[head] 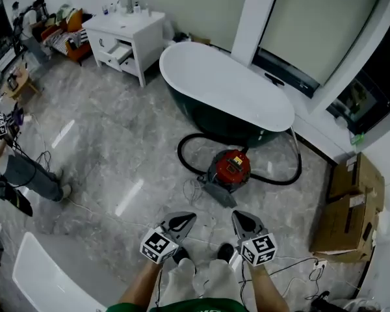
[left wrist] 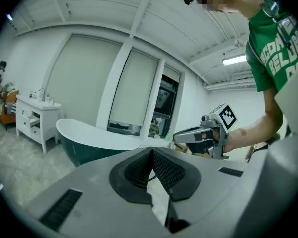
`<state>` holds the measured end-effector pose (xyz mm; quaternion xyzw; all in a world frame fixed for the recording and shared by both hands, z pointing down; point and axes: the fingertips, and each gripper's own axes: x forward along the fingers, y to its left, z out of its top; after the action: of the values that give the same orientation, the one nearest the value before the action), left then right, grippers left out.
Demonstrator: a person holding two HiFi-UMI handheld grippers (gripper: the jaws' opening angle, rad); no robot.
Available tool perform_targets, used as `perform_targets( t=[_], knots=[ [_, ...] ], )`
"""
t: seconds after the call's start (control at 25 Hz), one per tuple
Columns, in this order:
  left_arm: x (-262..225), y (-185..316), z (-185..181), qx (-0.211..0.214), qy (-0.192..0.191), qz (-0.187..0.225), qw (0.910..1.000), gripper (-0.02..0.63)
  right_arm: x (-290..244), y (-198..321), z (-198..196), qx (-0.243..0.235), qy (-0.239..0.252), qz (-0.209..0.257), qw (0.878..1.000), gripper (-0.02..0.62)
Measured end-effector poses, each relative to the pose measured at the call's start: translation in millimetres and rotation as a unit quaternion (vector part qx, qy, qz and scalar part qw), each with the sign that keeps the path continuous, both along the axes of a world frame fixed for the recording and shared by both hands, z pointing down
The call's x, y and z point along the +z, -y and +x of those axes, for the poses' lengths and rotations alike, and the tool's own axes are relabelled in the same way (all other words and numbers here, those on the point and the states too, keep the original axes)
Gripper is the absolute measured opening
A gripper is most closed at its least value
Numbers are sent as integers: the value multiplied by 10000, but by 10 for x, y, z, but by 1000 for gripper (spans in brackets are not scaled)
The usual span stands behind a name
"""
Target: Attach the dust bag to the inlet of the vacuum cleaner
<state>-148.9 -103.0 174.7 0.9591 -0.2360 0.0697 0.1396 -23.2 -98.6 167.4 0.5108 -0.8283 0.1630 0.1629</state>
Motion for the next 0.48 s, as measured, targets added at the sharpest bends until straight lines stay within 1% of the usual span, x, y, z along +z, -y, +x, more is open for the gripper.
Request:
perform_targets(
  t=[0.12,0.24,0.48],
  knots=[
    [-329,-105,-106,-137,-187,53,9997,3,-305,-119,-85,-66,-14,199,9998,9],
    [-595,-190,-158,-254,-240,200,9992,3,-495,-215,-126,-116,34,343,9993,9],
    [-961,-462,-69,-596,-276,384,9971,3,-840,-520,-63,-386,114,611,9973,9]
  ],
)
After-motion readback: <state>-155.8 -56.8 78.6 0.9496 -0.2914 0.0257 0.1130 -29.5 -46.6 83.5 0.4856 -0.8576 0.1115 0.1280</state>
